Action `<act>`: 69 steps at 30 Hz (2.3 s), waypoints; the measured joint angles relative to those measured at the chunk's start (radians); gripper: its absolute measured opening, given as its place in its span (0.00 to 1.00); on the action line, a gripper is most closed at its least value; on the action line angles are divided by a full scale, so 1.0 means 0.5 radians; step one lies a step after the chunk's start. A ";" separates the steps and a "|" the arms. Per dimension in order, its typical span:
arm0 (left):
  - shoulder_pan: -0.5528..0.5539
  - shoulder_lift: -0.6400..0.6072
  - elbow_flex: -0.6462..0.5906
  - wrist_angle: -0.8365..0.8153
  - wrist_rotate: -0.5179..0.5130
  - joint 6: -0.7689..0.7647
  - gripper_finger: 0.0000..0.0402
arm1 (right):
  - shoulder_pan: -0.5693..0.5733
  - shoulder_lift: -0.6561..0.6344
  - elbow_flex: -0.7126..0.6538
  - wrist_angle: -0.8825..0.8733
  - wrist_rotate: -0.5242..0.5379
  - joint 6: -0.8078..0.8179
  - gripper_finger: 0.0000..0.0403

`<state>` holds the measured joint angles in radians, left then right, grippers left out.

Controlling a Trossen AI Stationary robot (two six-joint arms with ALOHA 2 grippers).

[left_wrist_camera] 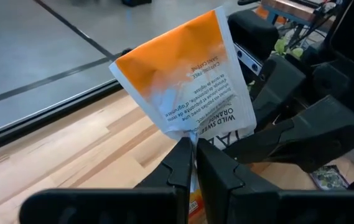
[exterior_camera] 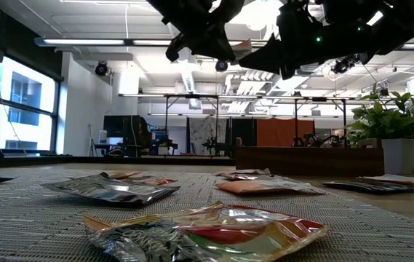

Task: Pick & Place Tea
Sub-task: Put the white orange tea bag in the right section of the wooden organizer

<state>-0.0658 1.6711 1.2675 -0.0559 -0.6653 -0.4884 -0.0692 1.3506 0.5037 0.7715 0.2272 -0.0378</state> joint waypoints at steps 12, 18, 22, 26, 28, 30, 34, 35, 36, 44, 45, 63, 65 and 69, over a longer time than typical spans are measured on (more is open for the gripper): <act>0.001 0.000 -0.001 0.001 0.058 0.079 0.05 | 0.000 0.000 0.000 -0.020 0.005 -0.011 0.01; 0.002 0.000 -0.001 0.001 0.062 0.078 0.05 | 0.000 0.000 0.000 -0.023 0.010 -0.012 0.01; 0.002 0.000 -0.002 0.002 0.058 0.078 0.05 | 0.000 0.000 0.000 -0.023 0.011 -0.014 0.01; 0.002 0.000 -0.002 0.002 0.058 0.078 0.05 | 0.000 0.000 0.000 -0.023 0.011 -0.013 0.01; 0.002 0.000 -0.002 0.000 0.059 0.078 0.05 | 0.000 0.001 0.000 -0.023 0.011 -0.014 0.01; 0.002 0.000 -0.002 -0.013 0.058 0.078 0.05 | 0.000 0.001 0.000 -0.024 0.011 -0.014 0.01; 0.018 0.000 -0.002 -0.047 0.061 0.116 0.05 | 0.000 0.001 0.000 -0.027 0.011 -0.014 0.01; 0.022 0.000 -0.002 -0.054 0.066 0.151 0.06 | -0.001 0.001 0.000 -0.030 0.011 -0.014 0.01; 0.030 0.000 -0.002 -0.062 0.078 0.181 0.07 | -0.001 0.001 0.000 -0.033 0.012 -0.014 0.00; 0.063 0.000 -0.003 -0.144 0.157 0.191 0.22 | -0.002 0.001 0.001 -0.041 0.034 -0.036 0.00; 0.066 0.000 -0.003 -0.157 0.158 0.190 0.24 | -0.002 0.001 0.000 -0.052 0.038 -0.045 0.01; 0.067 0.001 -0.003 -0.407 0.144 0.198 0.33 | 0.076 -0.420 0.090 -1.435 0.218 -0.089 0.00; 0.067 0.001 -0.003 -0.421 0.144 0.199 0.33 | 0.106 -0.534 0.203 -1.857 0.189 -0.009 0.00; 0.067 0.002 -0.003 -0.420 0.143 0.199 0.33 | 0.144 -0.642 0.527 -2.754 -0.021 0.238 0.00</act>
<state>-0.0322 1.6718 1.2659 -0.2658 -0.5938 -0.3889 0.0027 1.0296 0.7673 -0.6055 0.2167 0.0812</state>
